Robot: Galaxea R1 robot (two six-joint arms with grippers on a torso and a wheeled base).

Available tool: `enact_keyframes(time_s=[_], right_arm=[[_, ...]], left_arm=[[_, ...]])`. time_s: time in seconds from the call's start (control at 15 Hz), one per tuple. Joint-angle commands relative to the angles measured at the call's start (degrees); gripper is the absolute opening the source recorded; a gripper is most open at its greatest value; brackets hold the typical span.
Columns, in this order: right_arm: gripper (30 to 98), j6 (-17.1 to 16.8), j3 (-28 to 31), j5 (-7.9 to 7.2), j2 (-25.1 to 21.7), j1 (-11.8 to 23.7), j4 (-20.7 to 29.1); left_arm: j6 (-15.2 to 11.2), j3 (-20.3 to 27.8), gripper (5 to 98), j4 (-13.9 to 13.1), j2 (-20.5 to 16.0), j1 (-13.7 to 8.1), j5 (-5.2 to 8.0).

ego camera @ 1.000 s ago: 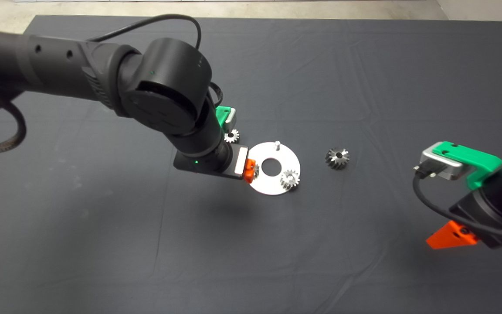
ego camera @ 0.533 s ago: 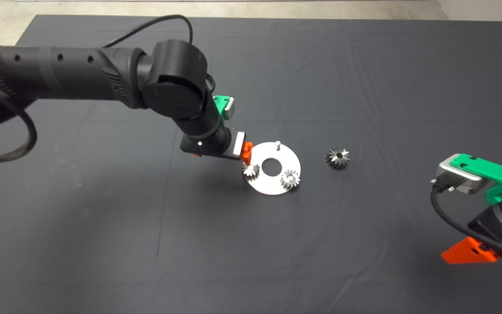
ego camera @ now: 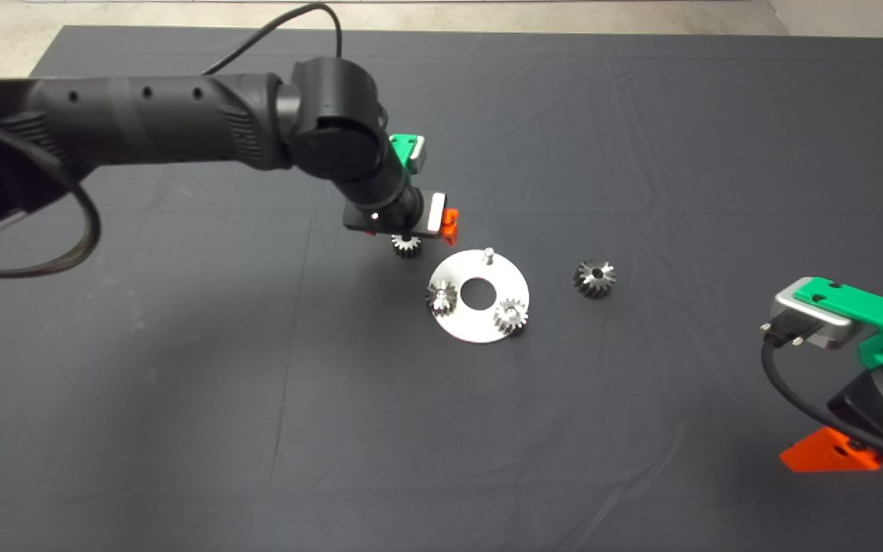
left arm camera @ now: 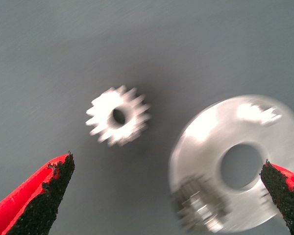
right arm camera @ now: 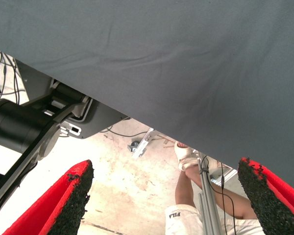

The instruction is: Remove an incorrectly installed larger gear and replace it with the correct smaller gear

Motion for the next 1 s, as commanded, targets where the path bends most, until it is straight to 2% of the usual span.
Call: enact_keyframes(time_s=[0.0, 0.27, 0.4, 0.53, 0.93], right_arm=[[78.3, 0.37, 0.39, -6.42, 0.74, 1.17, 2.09], [78.3, 0.37, 0.39, -6.42, 0.65, 1.17, 2.18], [78.3, 0.37, 0.39, -6.42, 0.74, 1.17, 2.09], [78.3, 0.28, 0.33, -6.42, 0.74, 1.17, 2.09], [78.3, 0.37, 0.36, -6.42, 0.74, 1.17, 2.09]], left_arm=[[1.73, -2.13, 98.2, 5.62, 1.30, 1.91, -1.64], [2.07, -4.14, 98.2, 7.64, 1.30, 2.88, -1.64], [2.35, -5.32, 98.2, 10.49, 1.21, 3.60, -1.55], [4.49, -5.48, 98.2, 10.83, 1.16, 3.93, -1.46], [5.15, -5.57, 98.2, 11.09, 0.34, 3.93, -1.46]])
